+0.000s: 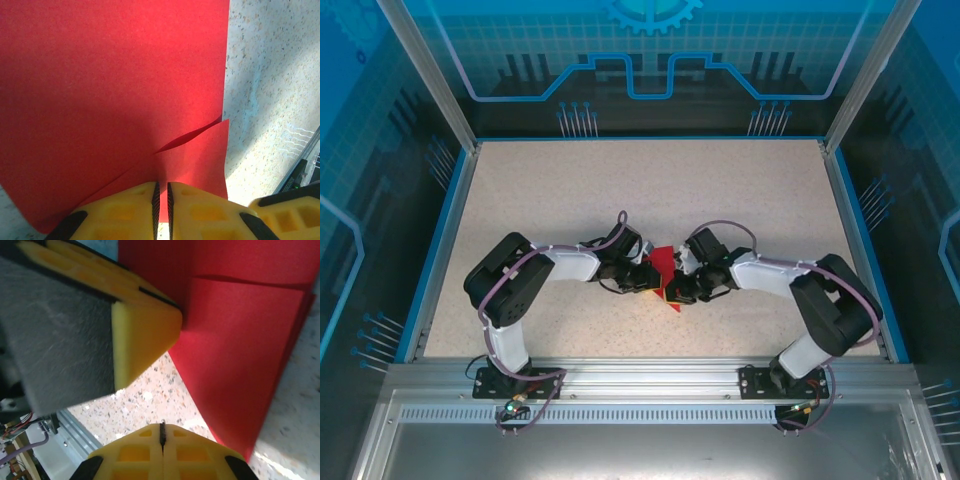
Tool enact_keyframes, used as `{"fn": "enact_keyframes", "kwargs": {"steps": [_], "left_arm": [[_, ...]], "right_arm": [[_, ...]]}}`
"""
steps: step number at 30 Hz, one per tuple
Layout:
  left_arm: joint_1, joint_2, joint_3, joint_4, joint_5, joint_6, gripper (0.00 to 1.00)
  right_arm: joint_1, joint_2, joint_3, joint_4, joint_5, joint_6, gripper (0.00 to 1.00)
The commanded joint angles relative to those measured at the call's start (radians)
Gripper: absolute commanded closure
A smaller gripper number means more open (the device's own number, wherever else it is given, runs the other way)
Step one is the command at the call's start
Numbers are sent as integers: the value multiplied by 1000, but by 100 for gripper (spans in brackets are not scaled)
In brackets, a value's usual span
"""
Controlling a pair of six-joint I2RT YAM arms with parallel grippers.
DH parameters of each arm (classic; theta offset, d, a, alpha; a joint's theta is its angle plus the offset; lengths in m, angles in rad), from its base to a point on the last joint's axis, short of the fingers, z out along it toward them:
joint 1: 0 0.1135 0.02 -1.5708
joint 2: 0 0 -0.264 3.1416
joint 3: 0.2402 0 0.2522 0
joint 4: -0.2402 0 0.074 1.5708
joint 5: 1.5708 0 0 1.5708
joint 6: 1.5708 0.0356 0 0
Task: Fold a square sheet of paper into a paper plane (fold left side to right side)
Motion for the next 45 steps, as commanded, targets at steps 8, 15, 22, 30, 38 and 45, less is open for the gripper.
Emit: {"fn": "enact_keyframes", "kwargs": {"steps": [8, 15, 22, 30, 38, 45], "left_arm": [[-4, 20, -26, -90, -48, 25, 84], [-5, 20, -25, -89, -49, 26, 84], [-5, 22, -22, -90, -50, 29, 84], [-4, 25, -19, -94, -54, 31, 84], [-5, 25, -16, -100, -55, 33, 84], [-5, 26, -13, -99, -54, 29, 84]], "right_arm": [[38, 92, 37, 36, 70, 74, 99], [38, 79, 3, 14, 118, 92, 100], [36, 30, -61, 2, 129, 102, 100], [29, -37, -157, -18, 137, 100, 100], [-11, -125, -260, -40, 148, 94, 100], [-31, -197, -230, -119, 108, -8, 100]]}}
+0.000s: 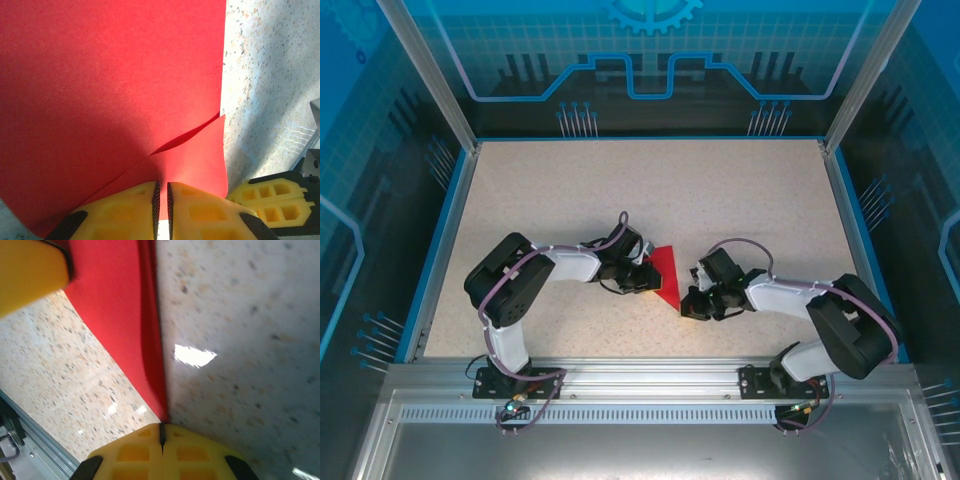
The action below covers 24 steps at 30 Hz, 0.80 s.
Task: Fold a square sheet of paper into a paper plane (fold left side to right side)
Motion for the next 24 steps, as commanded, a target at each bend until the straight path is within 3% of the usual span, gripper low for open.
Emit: {"fn": "enact_keyframes", "kwargs": {"steps": [1, 5, 13, 24], "left_arm": [[0, 23, -14, -98, -52, 29, 84], [0, 19, -13, -97, -51, 26, 84], [-3, 18, -4, -96, -44, 23, 84], [-18, -70, 1, -118, -72, 41, 83]], "right_arm": [[-16, -47, 3, -156, -7, -73, 100], [-16, -98, 40, -125, -33, -92, 100], [-5, 60, 140, 8, -69, -78, 100], [2, 166, 121, -57, 3, -87, 100]]}}
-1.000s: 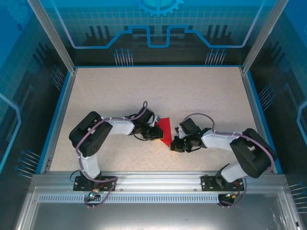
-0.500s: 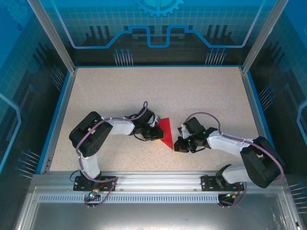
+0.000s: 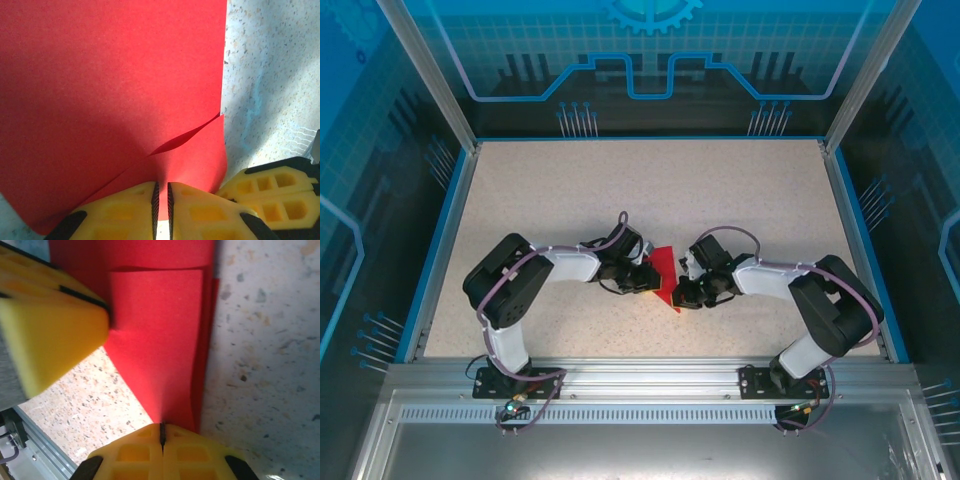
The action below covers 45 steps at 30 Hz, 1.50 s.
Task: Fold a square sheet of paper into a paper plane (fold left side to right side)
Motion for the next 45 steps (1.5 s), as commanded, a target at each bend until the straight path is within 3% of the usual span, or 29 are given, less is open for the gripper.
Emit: {"fn": "enact_keyframes", "kwargs": {"steps": [1, 8, 17, 28, 45], "left_arm": [[-13, -69, -1, -95, -56, 39, 82], [-63, -157, -4, -121, -58, 44, 82], [-142, -78, -22, -48, -63, 3, 84], [-138, -24, -12, -44, -131, 41, 84], [-57, -4, -1, -89, -181, 68, 85]], "right_arm": [[4, 13, -31, -52, 36, -12, 100], [3, 18, -27, -112, 97, -27, 100], [4, 31, -17, -109, 96, -21, 100], [12, 41, -10, -130, 112, -32, 100], [17, 42, -3, -179, 146, -56, 100]]}}
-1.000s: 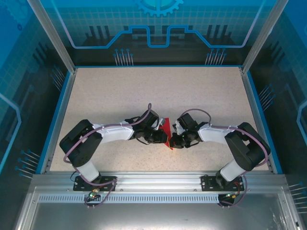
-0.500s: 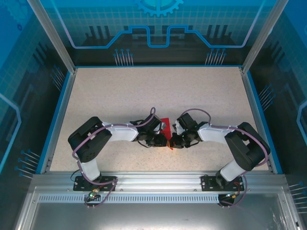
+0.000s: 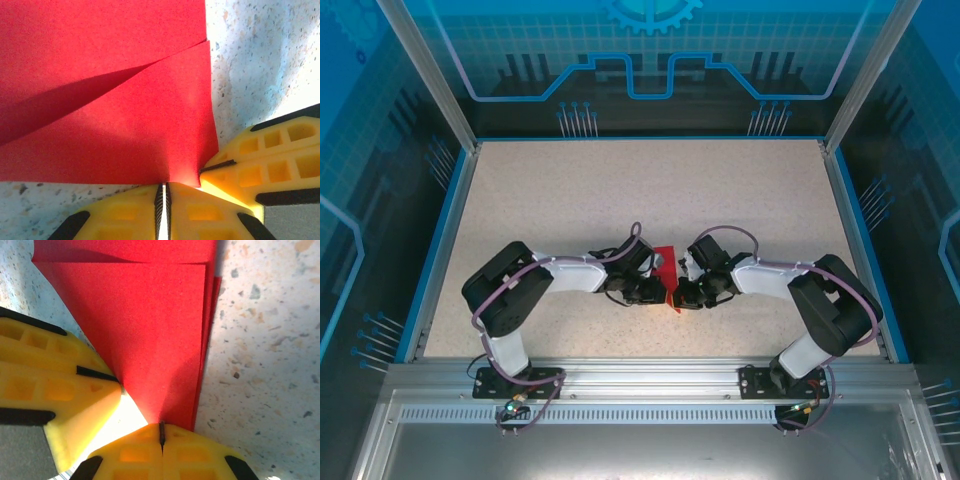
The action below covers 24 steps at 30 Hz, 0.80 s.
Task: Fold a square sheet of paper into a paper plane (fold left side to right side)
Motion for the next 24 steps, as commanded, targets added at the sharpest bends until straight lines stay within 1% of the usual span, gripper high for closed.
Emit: {"fn": "enact_keyframes", "kwargs": {"steps": [1, 11, 16, 19, 24], "left_arm": [[54, 28, 11, -47, -101, 45, 85], [151, 36, 20, -67, -95, 84, 86], [184, 48, 38, -73, -82, 98, 86], [182, 14, 19, -59, -68, 101, 86], [176, -119, -49, -59, -74, 102, 85]], "right_arm": [[8, 34, -22, -135, 107, -22, 100], [8, 34, -27, -148, 112, -31, 100], [9, 34, -27, -149, 113, -30, 100], [9, 35, -20, -149, 111, -28, 100], [10, 39, -13, -151, 110, -30, 100]]}}
